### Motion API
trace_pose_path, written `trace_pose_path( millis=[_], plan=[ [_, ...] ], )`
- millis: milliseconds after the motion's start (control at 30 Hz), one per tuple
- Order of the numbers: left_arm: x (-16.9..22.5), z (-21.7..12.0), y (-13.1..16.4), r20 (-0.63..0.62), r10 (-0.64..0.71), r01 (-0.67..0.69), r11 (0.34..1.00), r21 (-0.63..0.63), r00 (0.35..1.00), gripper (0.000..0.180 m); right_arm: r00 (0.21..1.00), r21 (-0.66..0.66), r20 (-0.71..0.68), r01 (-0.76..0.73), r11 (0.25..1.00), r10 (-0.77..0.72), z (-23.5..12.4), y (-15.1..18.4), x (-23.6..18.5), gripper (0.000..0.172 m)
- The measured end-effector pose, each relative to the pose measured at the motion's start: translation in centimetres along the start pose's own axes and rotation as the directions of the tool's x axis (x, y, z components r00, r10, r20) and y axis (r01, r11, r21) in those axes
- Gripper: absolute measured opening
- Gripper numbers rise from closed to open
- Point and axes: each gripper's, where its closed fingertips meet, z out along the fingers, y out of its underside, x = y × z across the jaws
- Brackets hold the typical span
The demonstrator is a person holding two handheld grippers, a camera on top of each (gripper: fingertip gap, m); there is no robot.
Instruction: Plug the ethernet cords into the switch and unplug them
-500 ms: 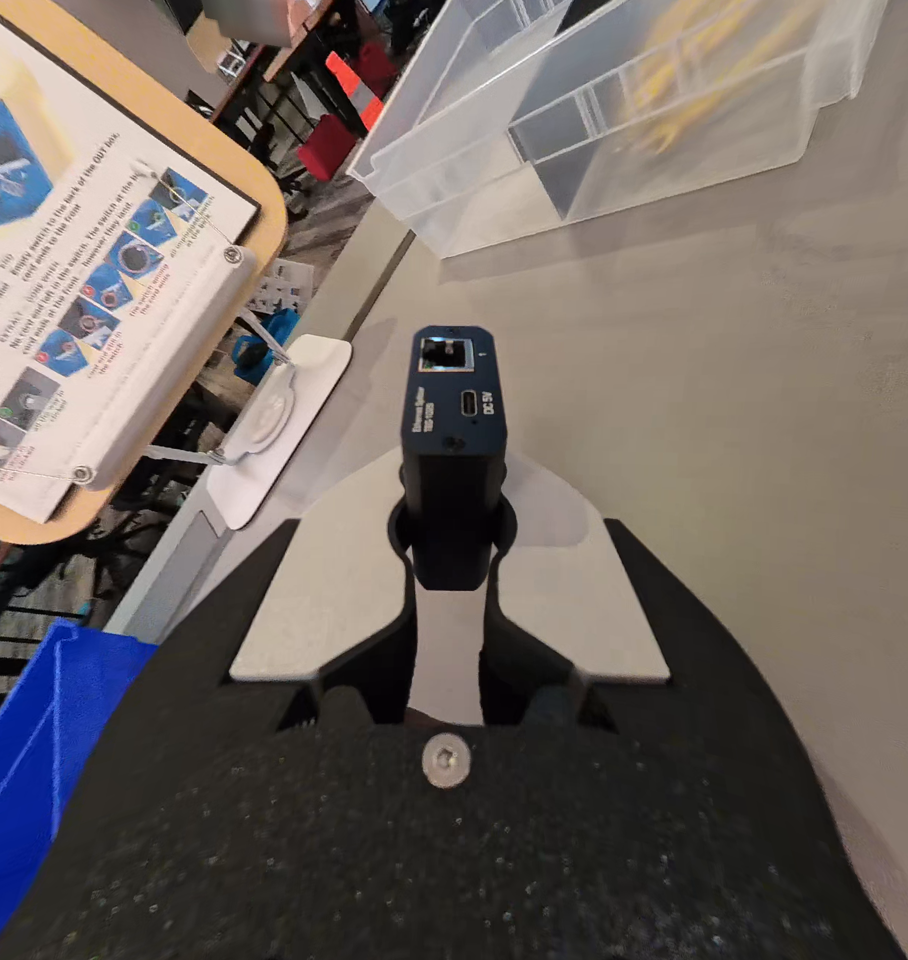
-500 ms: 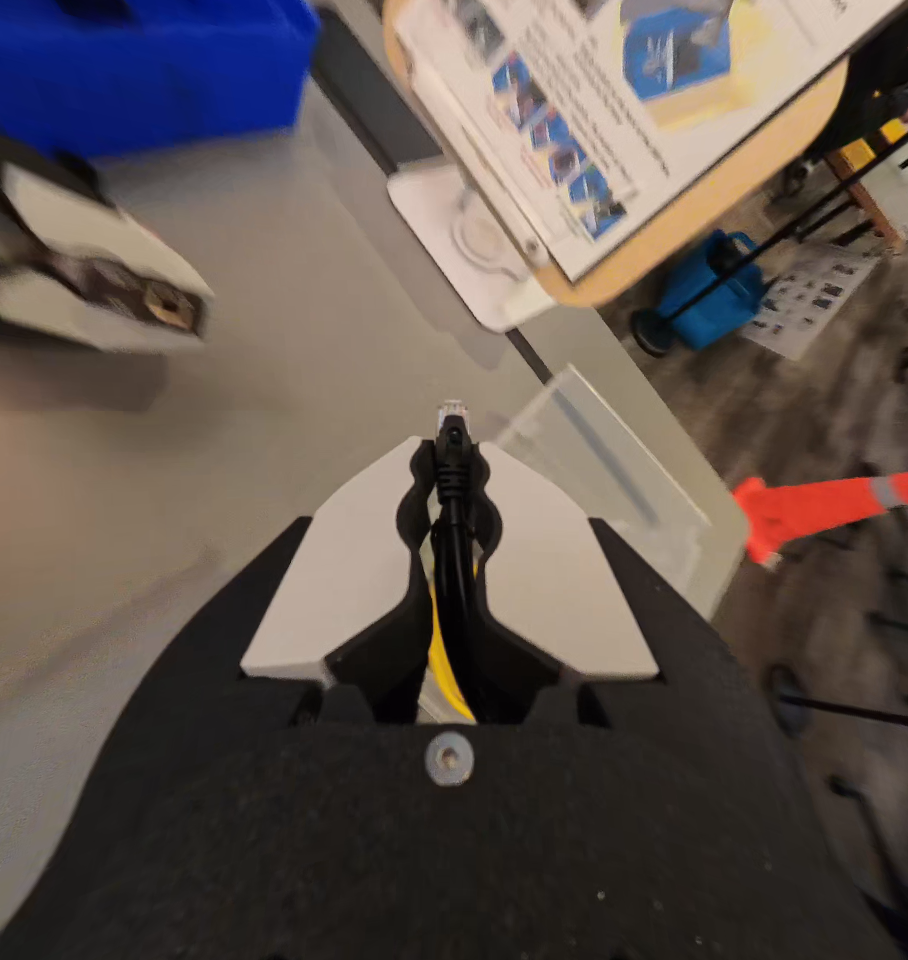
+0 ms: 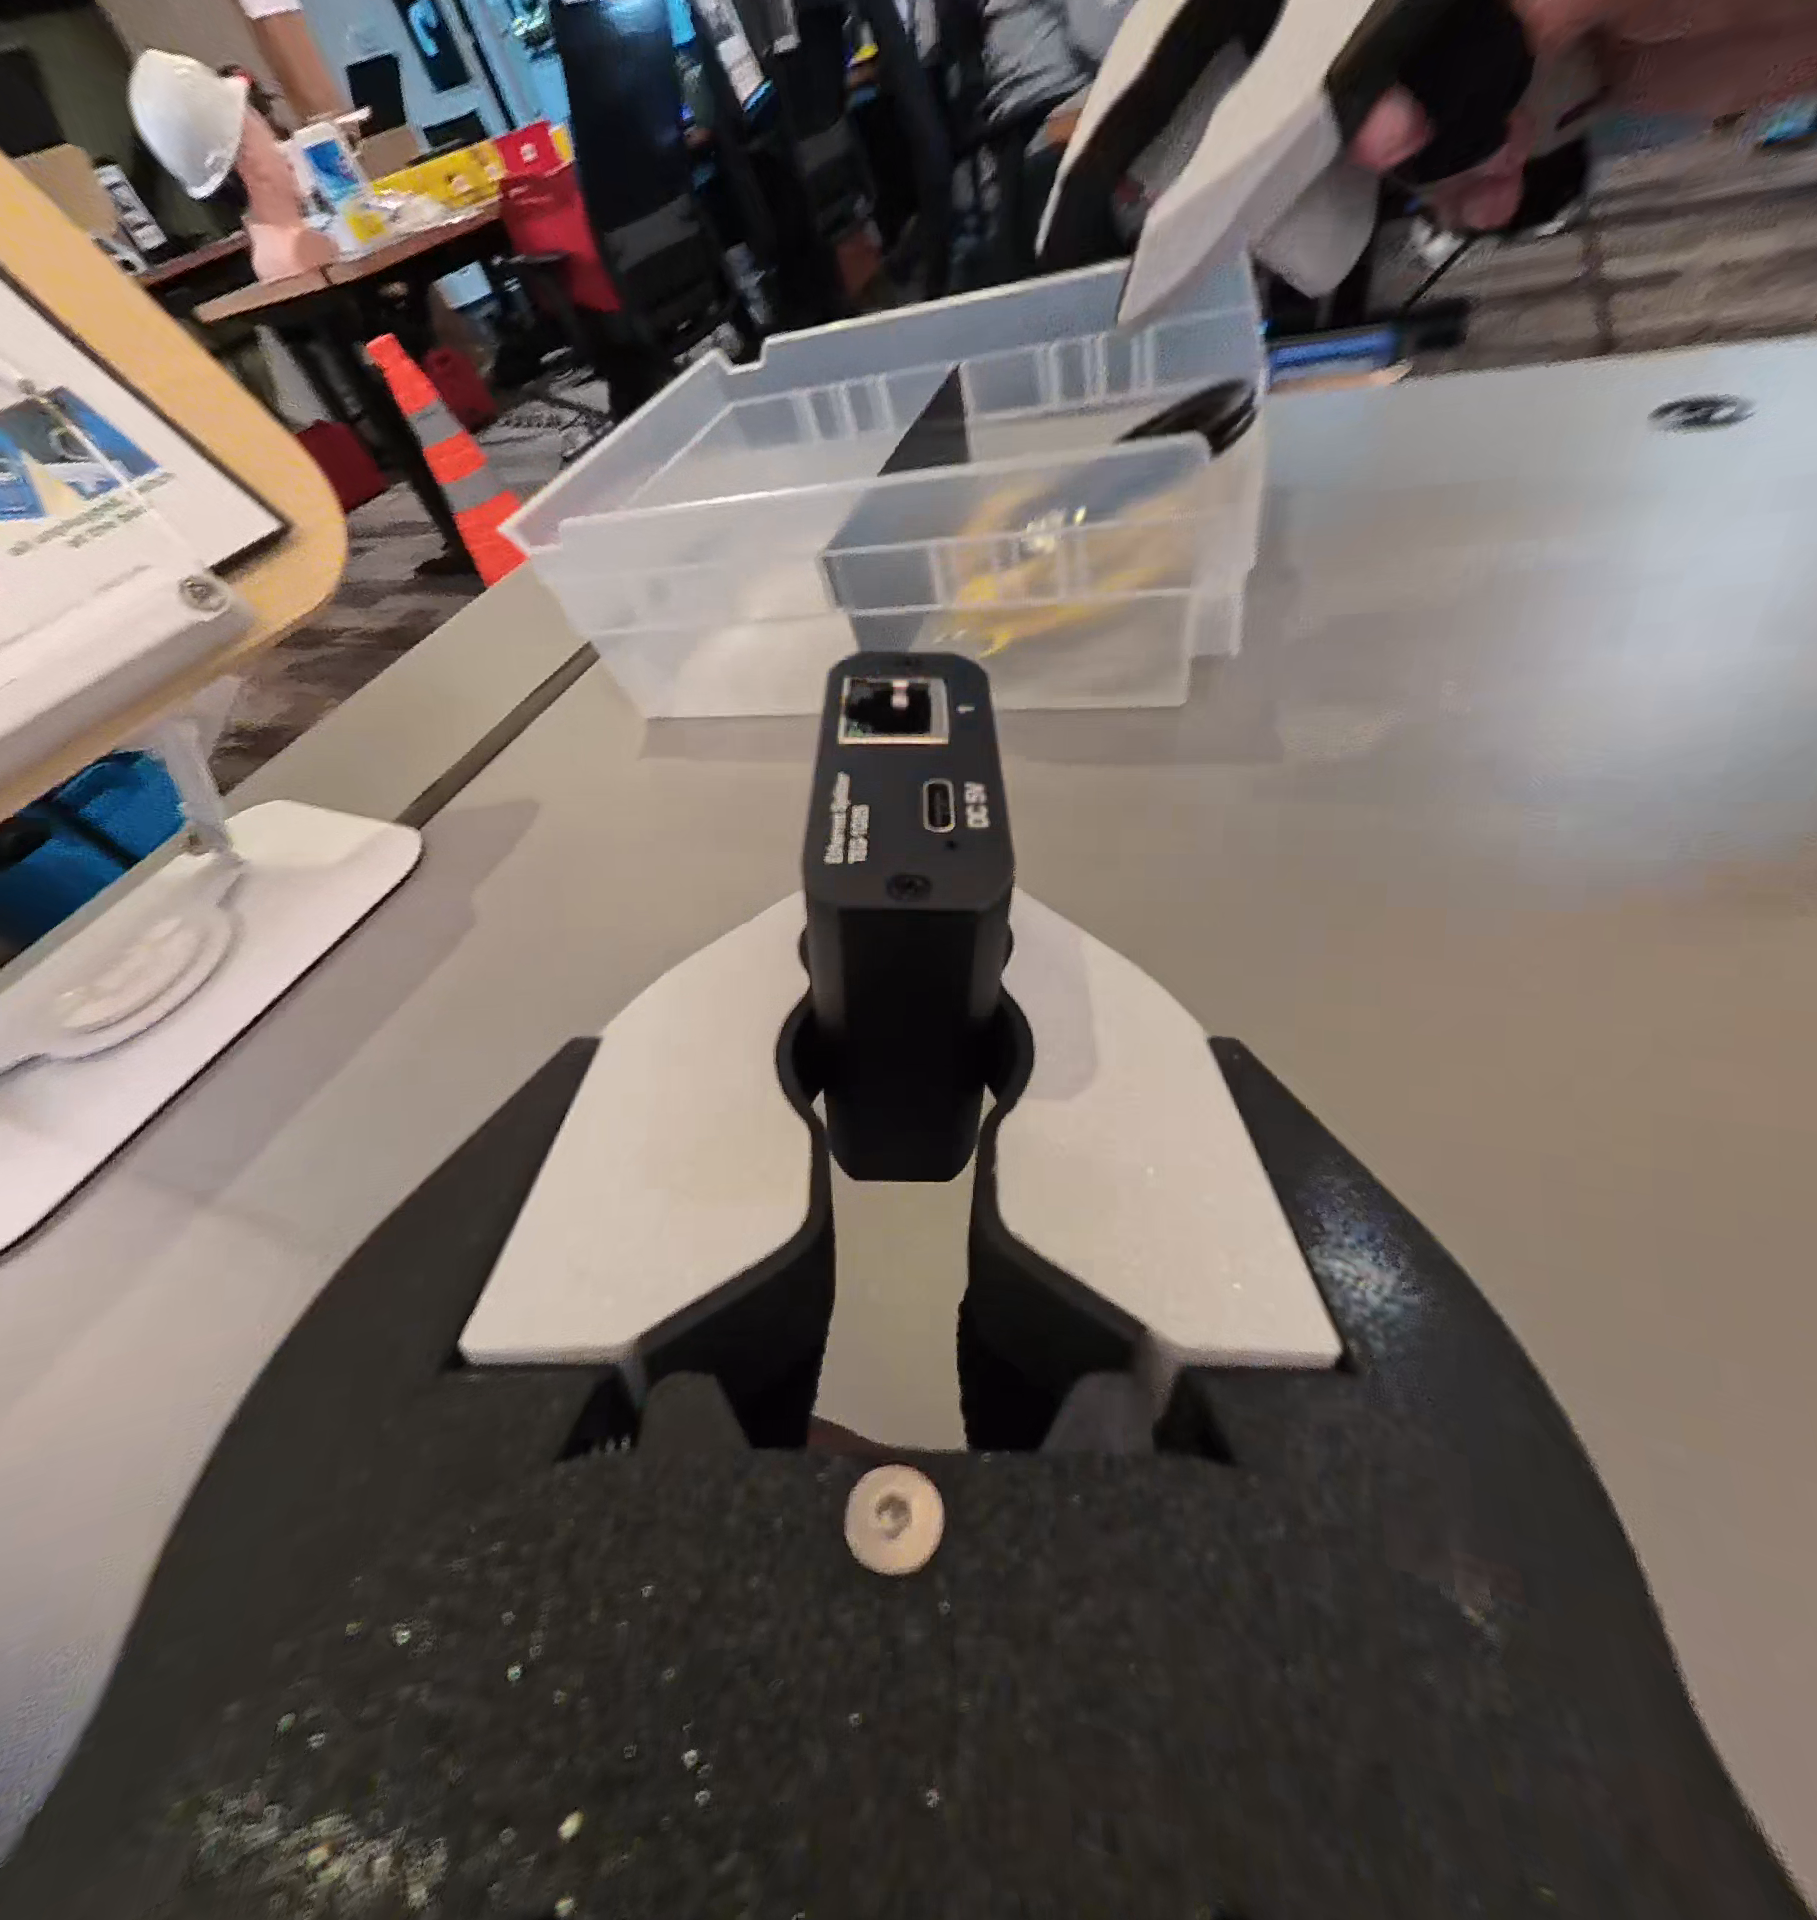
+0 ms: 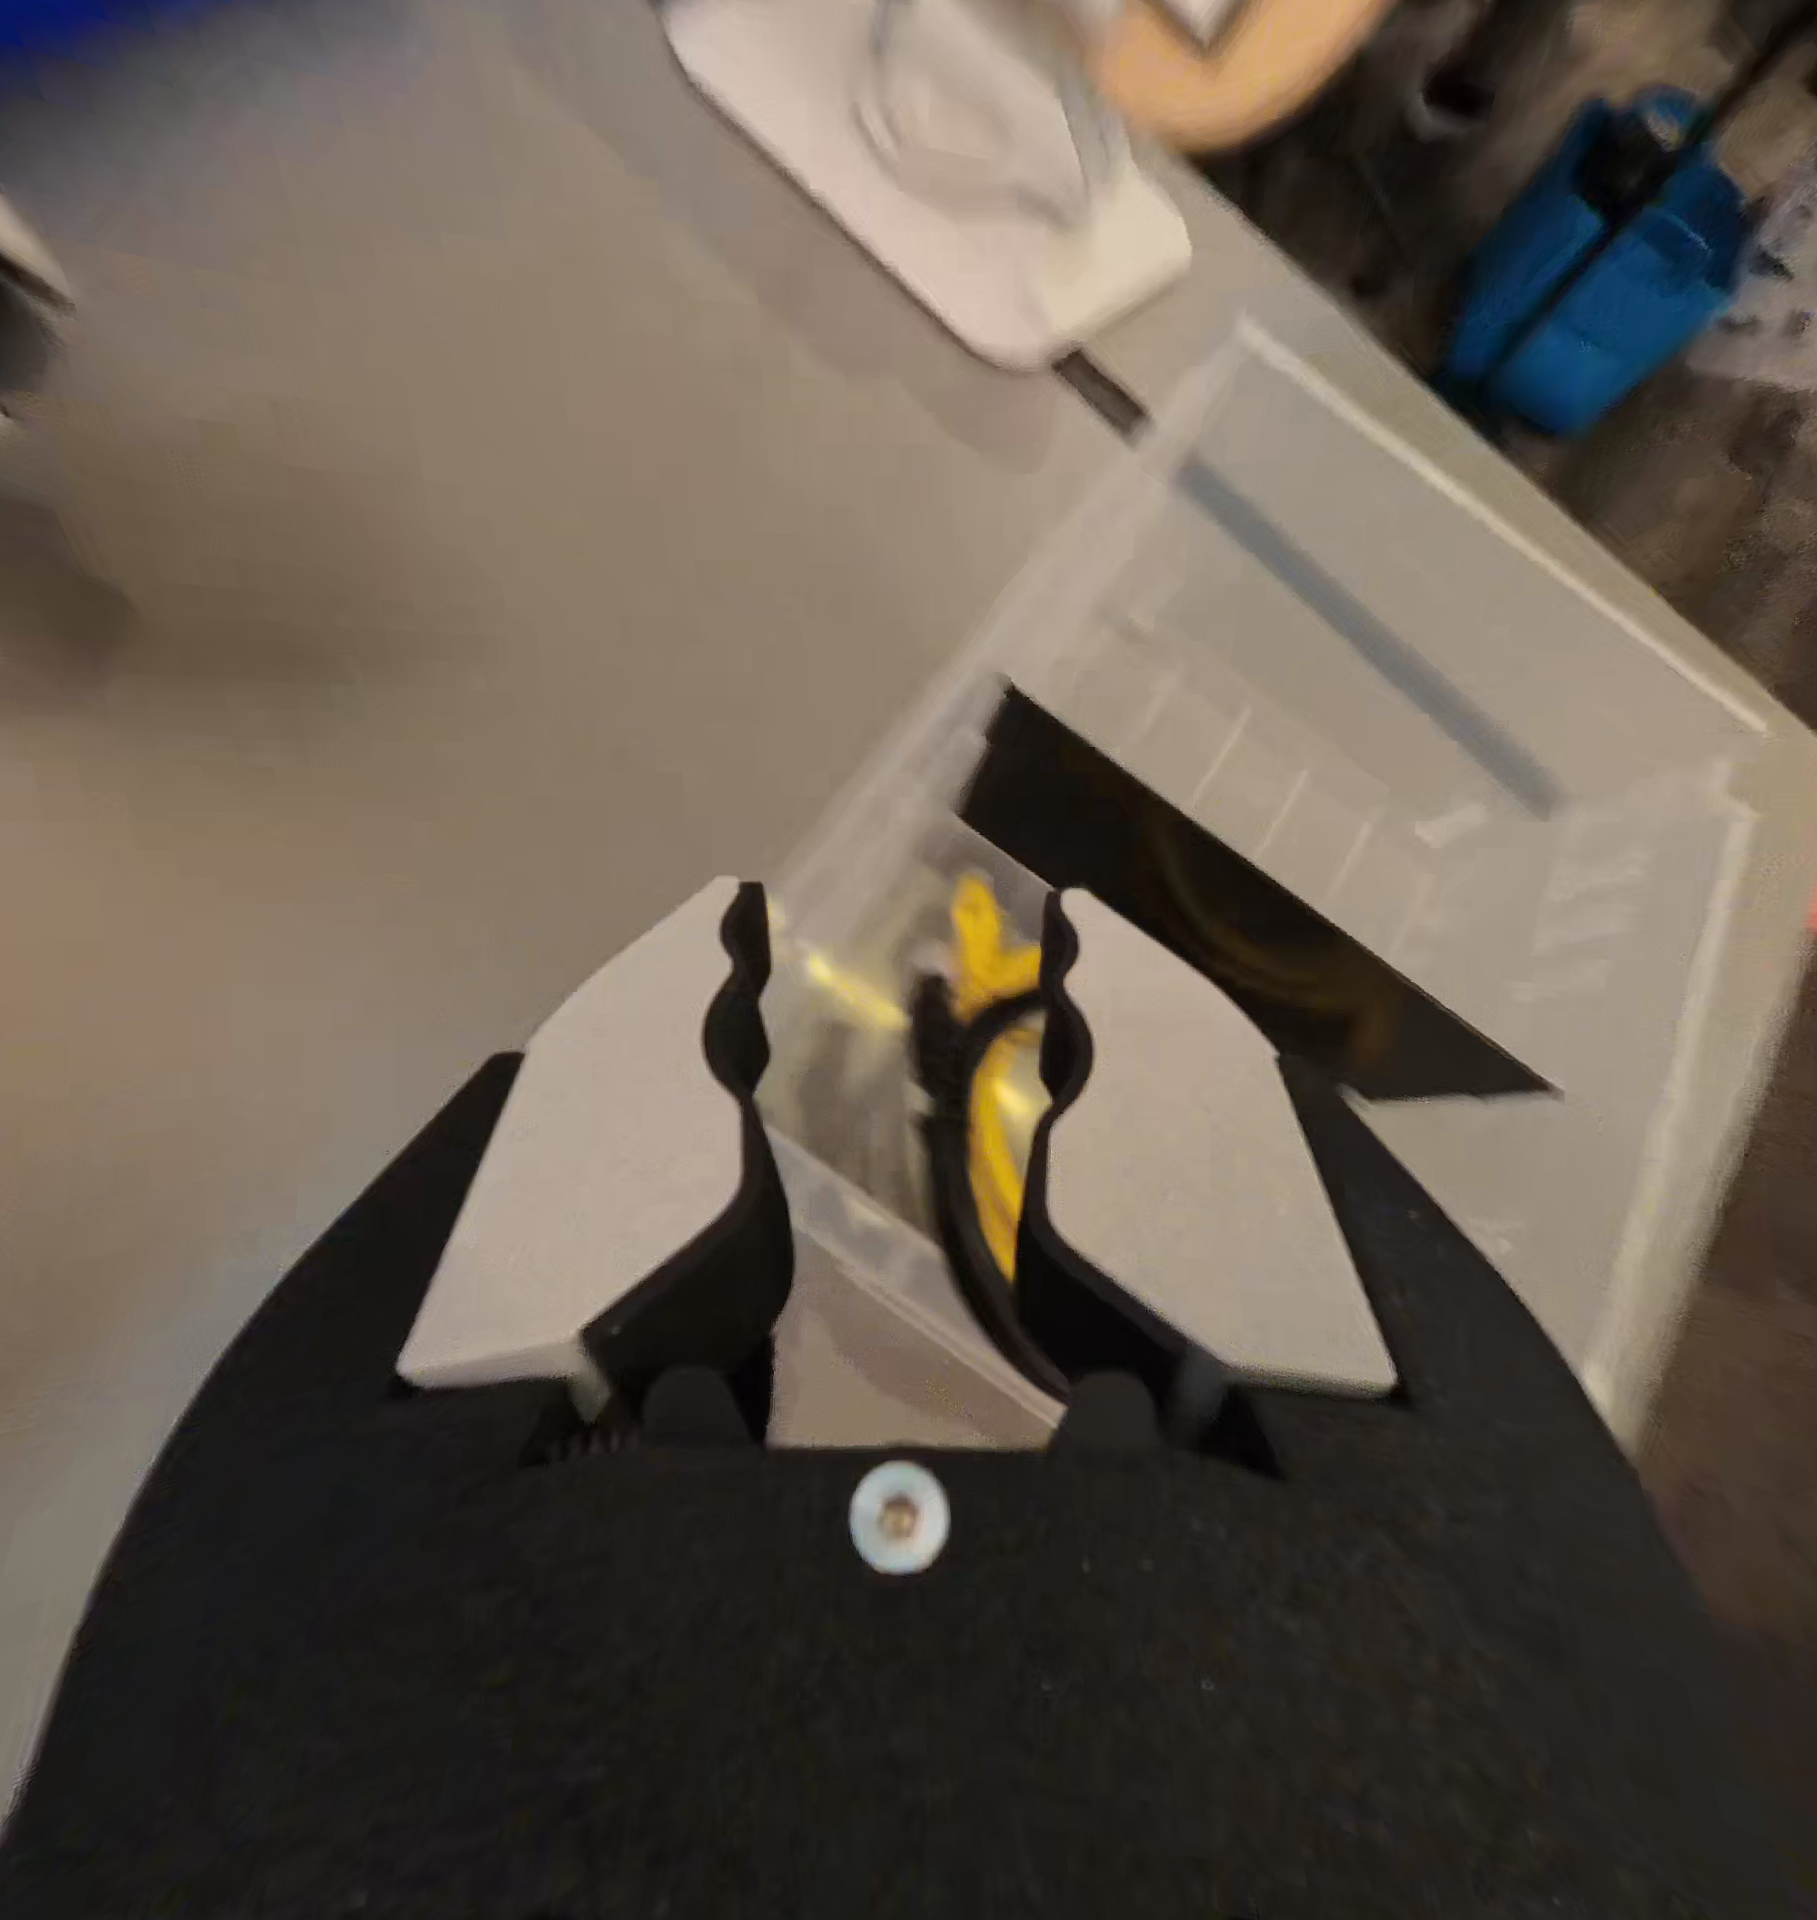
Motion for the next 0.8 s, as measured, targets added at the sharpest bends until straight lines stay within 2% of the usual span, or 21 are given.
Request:
trace_pose_path(
  millis=[100, 133, 167, 233, 267, 400, 500, 567, 600, 700, 800],
  plan=[
    [0.7, -0.5, -0.8, -0.07, 0.018, -0.013, 0.997, 0.073, 0.997, 0.025, 0.953, 0.235, 0.285, -0.172, 0.957, 0.101, -2.1, -5.3, -6.4, 0.052],
    [0.7, -0.8, -1.2, -0.071, 0.05, -0.042, 0.993, 0.107, 0.996, 0.025, 0.905, 0.266, 0.406, -0.253, 0.93, 0.13, -2.4, -6.8, -9.0, 0.054],
    [0.7, -1.1, -1.6, -0.064, 0.086, -0.077, 0.988, 0.136, 0.994, 0.025, 0.844, 0.26, 0.509, -0.34, 0.904, 0.171, -2.2, -8.0, -11.3, 0.065],
    [0.6, -1.7, -2.1, -0.038, 0.165, -0.156, 0.973, 0.169, 0.986, 0.025, 0.688, 0.145, 0.681, -0.463, 0.875, 0.251, -0.7, -9.2, -15.6, 0.089],
    [0.5, -1.9, -2.5, -0.013, 0.209, -0.203, 0.962, 0.183, 0.978, 0.025, 0.606, 0.062, 0.742, -0.49, 0.869, 0.288, 0.2, -9.4, -17.4, 0.094],
    [0.6, -2.5, -3.1, 0.059, 0.345, -0.35, 0.915, 0.199, 0.937, 0.025, 0.33, -0.115, 0.871, -0.582, 0.805, 0.364, 2.4, -11.4, -20.9, 0.098],
    [0.8, -2.2, -2.8, 0.063, 0.369, -0.374, 0.91, 0.181, 0.927, 0.025, 0.216, -0.193, 0.903, -0.568, 0.8, 0.372, 3.3, -11.9, -22.5, 0.095],
    [1.0, -2.0, -2.6, 0.07, 0.379, -0.385, 0.907, 0.172, 0.923, 0.025, 0.184, -0.222, 0.91, -0.542, 0.811, 0.372, 3.5, -11.6, -23.3, 0.076],
    [1.0, -1.9, -2.4, 0.07, 0.377, -0.383, 0.91, 0.161, 0.924, 0.025, 0.213, -0.21, 0.903, -0.537, 0.817, 0.372, 4.0, -11.3, -23.1, 0.061],
    [0.6, -1.4, -1.5, 0.101, 0.295, -0.303, 0.951, 0.068, 0.95, 0.028, 0.27, -0.177, 0.893, -0.525, 0.832, 0.36, 4.5, -10.7, -22.6, 0.061],
    [1.2, -2.7, -0.3, 0.088, 0.123, -0.125, 0.992, 0.018, 0.989, 0.05, 0.32, -0.163, 0.876, -0.508, 0.846, 0.361, 3.7, -10.5, -20.7, 0.061]
  ],
)
